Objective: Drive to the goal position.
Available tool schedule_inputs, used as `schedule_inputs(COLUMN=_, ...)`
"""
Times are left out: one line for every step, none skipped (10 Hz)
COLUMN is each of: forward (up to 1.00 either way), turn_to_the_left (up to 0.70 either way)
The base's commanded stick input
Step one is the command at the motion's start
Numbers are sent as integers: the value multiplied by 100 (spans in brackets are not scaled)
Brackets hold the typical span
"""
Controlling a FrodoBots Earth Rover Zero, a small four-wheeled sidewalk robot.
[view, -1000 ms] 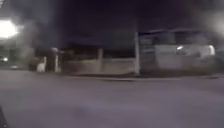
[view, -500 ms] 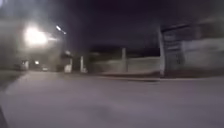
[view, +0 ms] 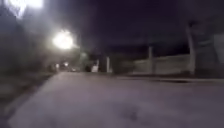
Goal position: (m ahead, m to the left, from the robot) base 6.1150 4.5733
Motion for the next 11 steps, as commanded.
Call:
schedule_inputs(forward=2, turn_to_the_left=68)
schedule_inputs(forward=65, turn_to_the_left=5)
schedule_inputs(forward=70, turn_to_the_left=0)
schedule_inputs(forward=70, turn_to_the_left=0)
schedule_inputs(forward=70, turn_to_the_left=0)
schedule_inputs(forward=70, turn_to_the_left=0)
schedule_inputs(forward=70, turn_to_the_left=0)
schedule_inputs(forward=70, turn_to_the_left=0)
schedule_inputs(forward=70, turn_to_the_left=0)
schedule_inputs(forward=70, turn_to_the_left=0)
schedule_inputs(forward=70, turn_to_the_left=0)
